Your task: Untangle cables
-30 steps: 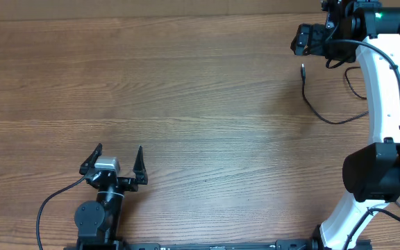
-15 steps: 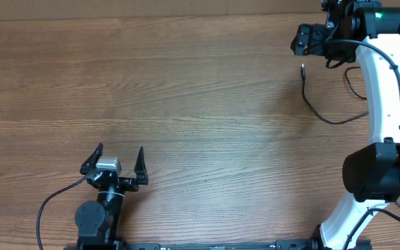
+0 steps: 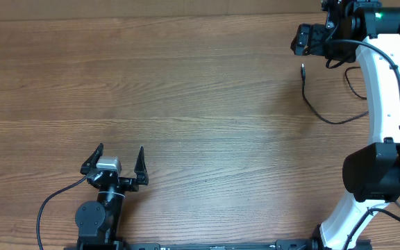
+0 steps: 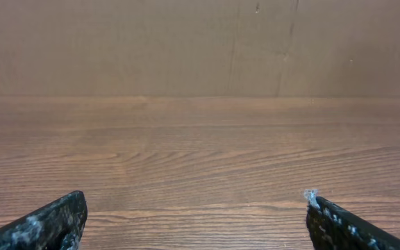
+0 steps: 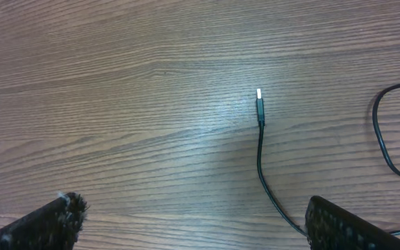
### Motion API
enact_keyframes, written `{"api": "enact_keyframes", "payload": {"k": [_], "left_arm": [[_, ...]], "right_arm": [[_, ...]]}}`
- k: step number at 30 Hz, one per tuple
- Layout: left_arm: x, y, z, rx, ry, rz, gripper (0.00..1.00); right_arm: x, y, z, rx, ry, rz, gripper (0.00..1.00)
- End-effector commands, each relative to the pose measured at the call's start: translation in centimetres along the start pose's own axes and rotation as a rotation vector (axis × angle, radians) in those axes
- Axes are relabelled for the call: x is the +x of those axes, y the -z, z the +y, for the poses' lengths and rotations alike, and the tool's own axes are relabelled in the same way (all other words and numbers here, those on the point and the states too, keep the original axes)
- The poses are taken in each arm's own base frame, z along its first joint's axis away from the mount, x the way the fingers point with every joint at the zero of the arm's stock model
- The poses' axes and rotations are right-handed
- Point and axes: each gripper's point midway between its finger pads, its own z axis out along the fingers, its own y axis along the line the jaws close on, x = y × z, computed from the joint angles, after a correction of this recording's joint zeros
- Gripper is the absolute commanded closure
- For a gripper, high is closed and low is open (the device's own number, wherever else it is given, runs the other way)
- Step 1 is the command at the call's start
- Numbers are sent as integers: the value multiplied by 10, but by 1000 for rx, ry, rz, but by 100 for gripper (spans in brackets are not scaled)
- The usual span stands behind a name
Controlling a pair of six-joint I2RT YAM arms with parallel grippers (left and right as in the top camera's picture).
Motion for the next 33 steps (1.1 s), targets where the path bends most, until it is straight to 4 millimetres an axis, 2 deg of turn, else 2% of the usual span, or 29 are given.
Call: {"api": "enact_keyframes", "payload": {"k": [1, 18, 22, 29, 33], "left_arm": [[0, 0, 0, -3, -8, -3, 0], [0, 0, 0, -3, -8, -3, 0], [0, 0, 0, -4, -8, -3, 0], [0, 0, 0, -3, -8, -3, 0], [0, 0, 0, -3, -8, -2, 0]], "right_arm": [[-5, 14, 0, 7, 8, -37, 0], [-5, 14, 0, 7, 8, -36, 0], [-6, 14, -9, 55, 7, -41, 0], [-5, 16, -9, 61, 7, -42, 0], [10, 27, -20, 129, 2, 2, 0]]}}
